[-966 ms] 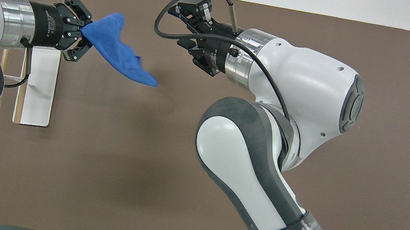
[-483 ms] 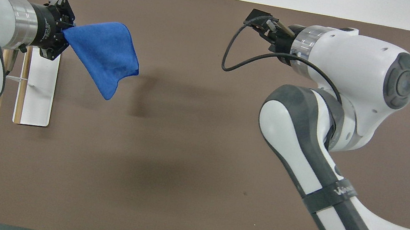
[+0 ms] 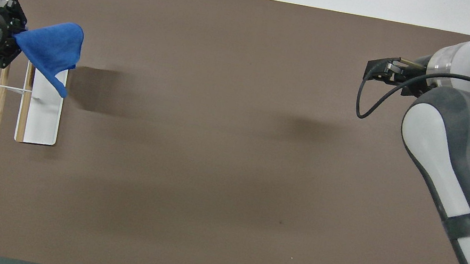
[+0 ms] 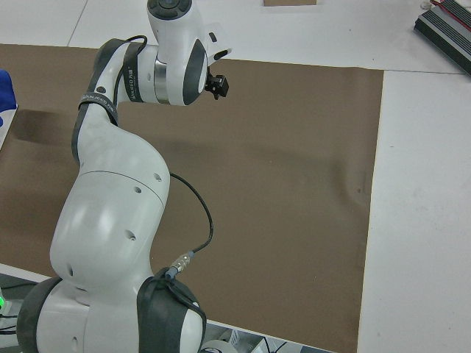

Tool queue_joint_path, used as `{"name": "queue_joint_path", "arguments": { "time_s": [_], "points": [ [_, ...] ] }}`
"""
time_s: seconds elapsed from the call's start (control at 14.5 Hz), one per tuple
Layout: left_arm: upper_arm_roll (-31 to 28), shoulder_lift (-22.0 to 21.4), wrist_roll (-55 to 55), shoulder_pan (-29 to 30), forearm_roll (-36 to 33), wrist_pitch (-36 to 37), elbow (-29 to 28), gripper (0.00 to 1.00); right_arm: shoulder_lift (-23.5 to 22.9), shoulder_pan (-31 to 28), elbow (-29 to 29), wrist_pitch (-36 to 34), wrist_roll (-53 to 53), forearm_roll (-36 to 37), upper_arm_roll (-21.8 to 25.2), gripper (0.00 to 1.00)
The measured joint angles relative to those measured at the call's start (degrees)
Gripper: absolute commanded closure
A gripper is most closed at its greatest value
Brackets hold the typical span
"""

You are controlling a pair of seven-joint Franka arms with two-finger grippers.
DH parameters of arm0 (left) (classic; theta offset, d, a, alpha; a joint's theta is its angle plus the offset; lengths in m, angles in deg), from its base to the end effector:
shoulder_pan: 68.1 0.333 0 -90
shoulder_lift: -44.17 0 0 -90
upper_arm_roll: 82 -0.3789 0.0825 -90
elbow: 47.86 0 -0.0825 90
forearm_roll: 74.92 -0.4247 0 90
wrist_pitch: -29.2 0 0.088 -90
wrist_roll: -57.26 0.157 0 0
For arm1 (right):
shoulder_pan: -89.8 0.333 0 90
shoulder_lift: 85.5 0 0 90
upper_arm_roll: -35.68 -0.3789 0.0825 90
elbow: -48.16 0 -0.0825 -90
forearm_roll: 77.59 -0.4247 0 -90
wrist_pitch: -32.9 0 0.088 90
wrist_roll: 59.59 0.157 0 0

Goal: Right arm passes towel to left arm to hang

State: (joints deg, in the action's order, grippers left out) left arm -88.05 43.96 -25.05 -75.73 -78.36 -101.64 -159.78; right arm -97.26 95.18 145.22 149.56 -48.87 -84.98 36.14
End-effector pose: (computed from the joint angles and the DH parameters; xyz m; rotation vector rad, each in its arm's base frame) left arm 0.6407 -0.0139 0.5123 2.2603 1.8606 0.4174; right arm 0.6918 0.0729 0.4855 -2.9928 0.2264 -0.1797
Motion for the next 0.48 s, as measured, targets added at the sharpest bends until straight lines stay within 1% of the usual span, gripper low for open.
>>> {"name": "queue_joint_path", "arguments": {
  "time_s": [0.28, 0.48],
  "points": [
    [-0.04, -0.78, 0.33, 6.29, -0.11, -0.8, -1.25, 1.0, 5.11, -3.82, -0.56, -11.41, -4.29, 7.83, 0.01, 0.0],
    [-0.04, -2.54, 0.47, 9.14, -0.12, -4.39, -5.97, 1.0, 9.91, -6.52, -3.48, -20.89, -8.0, 9.47, 0.08, 0.0]
  ]
}}
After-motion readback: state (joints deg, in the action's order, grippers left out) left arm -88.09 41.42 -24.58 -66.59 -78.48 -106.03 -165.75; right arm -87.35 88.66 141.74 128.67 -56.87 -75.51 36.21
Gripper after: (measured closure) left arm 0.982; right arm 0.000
